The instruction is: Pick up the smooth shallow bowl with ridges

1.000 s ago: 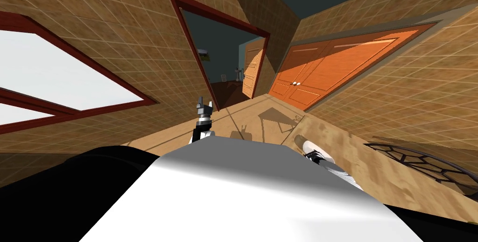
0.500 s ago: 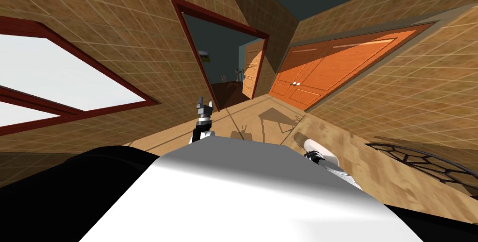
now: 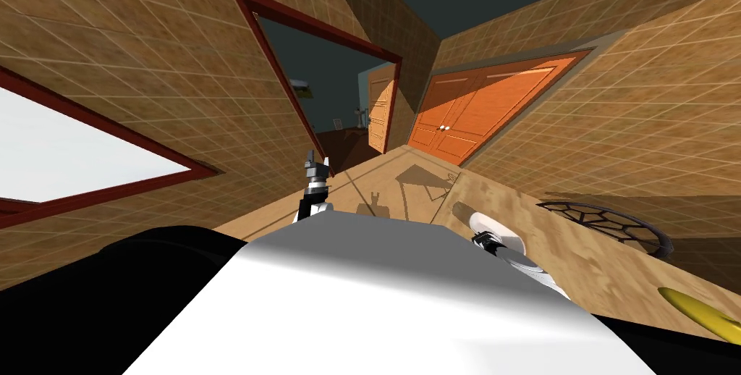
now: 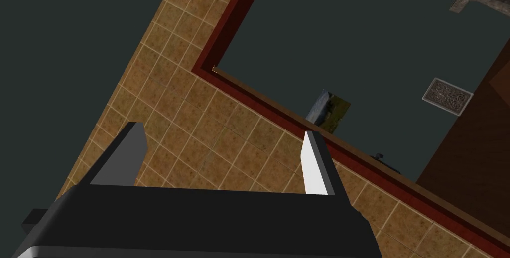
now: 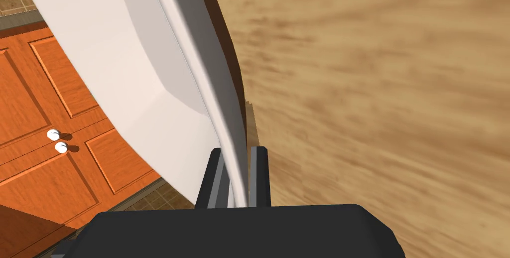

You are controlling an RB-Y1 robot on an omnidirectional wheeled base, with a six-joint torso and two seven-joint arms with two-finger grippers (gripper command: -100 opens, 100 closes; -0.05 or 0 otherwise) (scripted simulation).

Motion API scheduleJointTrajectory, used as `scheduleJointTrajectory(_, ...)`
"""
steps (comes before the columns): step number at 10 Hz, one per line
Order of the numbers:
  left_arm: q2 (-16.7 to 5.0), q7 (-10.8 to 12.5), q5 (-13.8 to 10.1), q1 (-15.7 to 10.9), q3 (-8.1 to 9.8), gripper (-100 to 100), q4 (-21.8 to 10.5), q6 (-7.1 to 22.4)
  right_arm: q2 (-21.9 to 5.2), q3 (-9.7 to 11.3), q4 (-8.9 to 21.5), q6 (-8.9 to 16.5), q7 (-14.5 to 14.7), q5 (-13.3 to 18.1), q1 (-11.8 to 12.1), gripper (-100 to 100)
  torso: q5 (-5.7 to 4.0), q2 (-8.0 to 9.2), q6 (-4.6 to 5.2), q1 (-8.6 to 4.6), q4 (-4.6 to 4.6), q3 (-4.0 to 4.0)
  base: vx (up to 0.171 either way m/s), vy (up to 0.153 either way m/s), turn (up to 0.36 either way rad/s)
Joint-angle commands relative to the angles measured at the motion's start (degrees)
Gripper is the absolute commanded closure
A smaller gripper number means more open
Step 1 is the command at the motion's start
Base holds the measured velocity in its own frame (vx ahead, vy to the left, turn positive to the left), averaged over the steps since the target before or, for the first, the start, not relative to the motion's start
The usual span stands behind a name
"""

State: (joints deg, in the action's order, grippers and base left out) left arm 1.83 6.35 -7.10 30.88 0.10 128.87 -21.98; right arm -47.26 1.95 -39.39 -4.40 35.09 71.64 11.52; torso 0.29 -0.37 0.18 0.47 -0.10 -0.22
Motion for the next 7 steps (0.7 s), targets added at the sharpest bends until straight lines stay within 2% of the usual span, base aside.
scheduleJointTrajectory(1, 0.0, 0.0, 0.0, 0.0, 0.0, 0, 0.0, 0.0, -0.6, 0.4, -2.1, -0.6, 0.1, 0.3, 0.9, 100, 0.0, 0.0, 0.0, 0.0, 0.0, 0.0, 0.106, 0.056, -0.179)
scheduleJointTrajectory(4, 0.0, 0.0, 0.0, 0.0, 0.0, 0, 0.0, 0.0, -0.6, 0.4, -2.1, -0.6, 0.1, 0.3, 0.9, 100, -0.06, 0.2, -0.15, -0.22, 0.07, 0.12, 0.026, 0.006, 0.003)
scheduleJointTrajectory(5, 0.0, 0.0, 0.0, 0.0, 0.0, 0, 0.0, 0.0, -1.0, 0.2, -3.9, -1.2, 0.5, 0.7, 1.7, 100, -0.08, 0.31, -0.12, -0.28, 0.09, 0.18, 0.051, 0.007, -0.234)
scheduleJointTrajectory(6, 0.0, 0.0, 0.0, 0.0, 0.0, 0, 0.0, 0.0, -0.8, 0.4, -3.2, -0.7, 0.2, 0.5, 1.2, 100, -0.06, 0.27, 0.02, -0.24, 0.05, 0.15, 0.031, 0.013, -0.077)
scheduleJointTrajectory(7, 0.0, 0.0, 0.0, 0.0, 0.0, 0, 0.0, 0.0, -0.8, 0.4, -3.3, -0.8, 0.2, 0.6, 1.3, 0, -0.07, 0.29, -0.11, -0.22, 0.08, 0.17, 0.0, 0.0, 0.0)
